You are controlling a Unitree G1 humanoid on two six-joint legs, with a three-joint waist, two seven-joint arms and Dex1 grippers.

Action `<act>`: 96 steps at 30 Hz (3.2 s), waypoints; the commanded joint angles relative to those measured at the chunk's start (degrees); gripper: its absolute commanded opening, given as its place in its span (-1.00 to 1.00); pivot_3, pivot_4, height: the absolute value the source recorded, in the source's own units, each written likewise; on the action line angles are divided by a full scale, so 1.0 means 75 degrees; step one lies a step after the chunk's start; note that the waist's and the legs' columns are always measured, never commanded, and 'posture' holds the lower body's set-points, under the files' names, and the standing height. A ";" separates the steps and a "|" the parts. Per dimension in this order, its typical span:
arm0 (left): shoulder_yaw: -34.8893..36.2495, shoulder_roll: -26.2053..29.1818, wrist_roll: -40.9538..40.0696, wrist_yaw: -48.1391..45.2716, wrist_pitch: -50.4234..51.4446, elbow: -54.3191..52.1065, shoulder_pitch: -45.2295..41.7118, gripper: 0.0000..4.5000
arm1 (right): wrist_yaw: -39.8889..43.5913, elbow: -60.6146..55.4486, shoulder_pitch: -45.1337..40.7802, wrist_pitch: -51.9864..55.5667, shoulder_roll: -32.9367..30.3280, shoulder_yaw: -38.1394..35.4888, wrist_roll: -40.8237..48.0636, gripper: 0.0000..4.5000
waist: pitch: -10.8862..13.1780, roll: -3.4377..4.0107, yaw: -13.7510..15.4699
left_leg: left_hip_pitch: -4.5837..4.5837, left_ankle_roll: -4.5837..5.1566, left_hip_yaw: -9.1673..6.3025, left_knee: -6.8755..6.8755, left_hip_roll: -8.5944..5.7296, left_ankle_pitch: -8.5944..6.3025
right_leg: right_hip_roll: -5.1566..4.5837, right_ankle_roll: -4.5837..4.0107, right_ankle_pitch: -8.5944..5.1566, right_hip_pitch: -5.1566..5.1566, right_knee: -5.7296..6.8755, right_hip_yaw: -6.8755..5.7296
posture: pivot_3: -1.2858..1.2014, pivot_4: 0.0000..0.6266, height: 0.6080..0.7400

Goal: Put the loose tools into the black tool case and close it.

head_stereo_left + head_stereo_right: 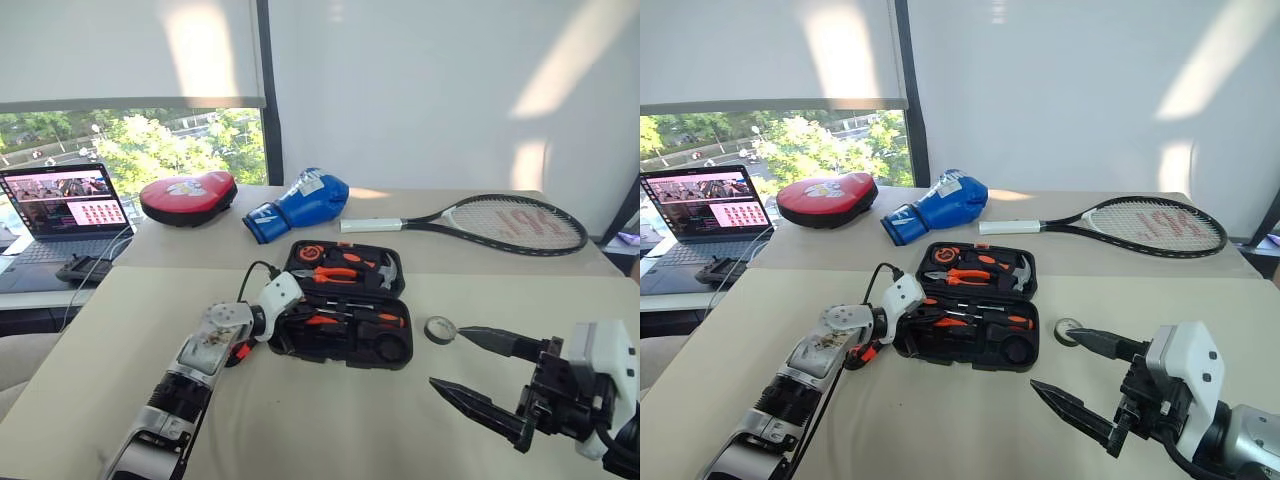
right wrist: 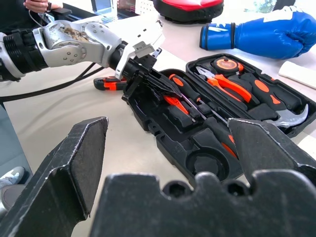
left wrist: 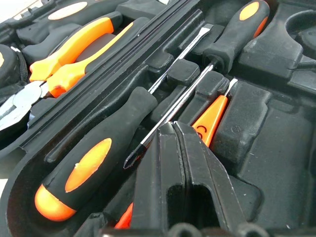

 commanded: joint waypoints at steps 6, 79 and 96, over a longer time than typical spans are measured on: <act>0.3021 0.0854 -0.2462 0.1248 0.3099 -0.1633 -0.0452 -0.50 | 0.0387 0.0323 -0.0629 -0.0277 -0.0185 0.0321 0.0118 1.00 | 0.0050 -0.0073 -0.0058 | -0.0104 -0.0051 -0.0007 -0.0001 0.0006 0.0031 | 0.0031 -0.0058 0.0038 -0.0108 0.0019 -0.0008 | 0.03 -0.52 1.00; -0.1870 0.0795 0.0837 -0.5353 -0.3551 0.3392 -0.3178 0.76 | 0.1739 0.0621 0.0281 -0.0270 -0.0313 -0.1348 0.0290 1.00 | 0.0081 -0.0108 0.0048 | -0.0118 0.0044 0.0034 0.0010 -0.0039 -0.0030 | 0.0025 -0.0028 0.0020 -0.0106 -0.0002 -0.0030 | 0.03 -0.52 1.00; -0.0045 0.0258 -0.0291 -0.0970 0.0553 -0.0984 -0.0055 -0.79 | 0.1304 0.0466 0.0161 -0.0302 -0.0163 -0.0957 0.0175 1.00 | 0.0082 -0.0109 0.0057 | -0.0107 -0.0016 0.0015 0.0019 -0.0041 0.0000 | 0.0000 -0.0010 0.0013 -0.0085 0.0005 0.0010 | 0.03 -0.52 1.00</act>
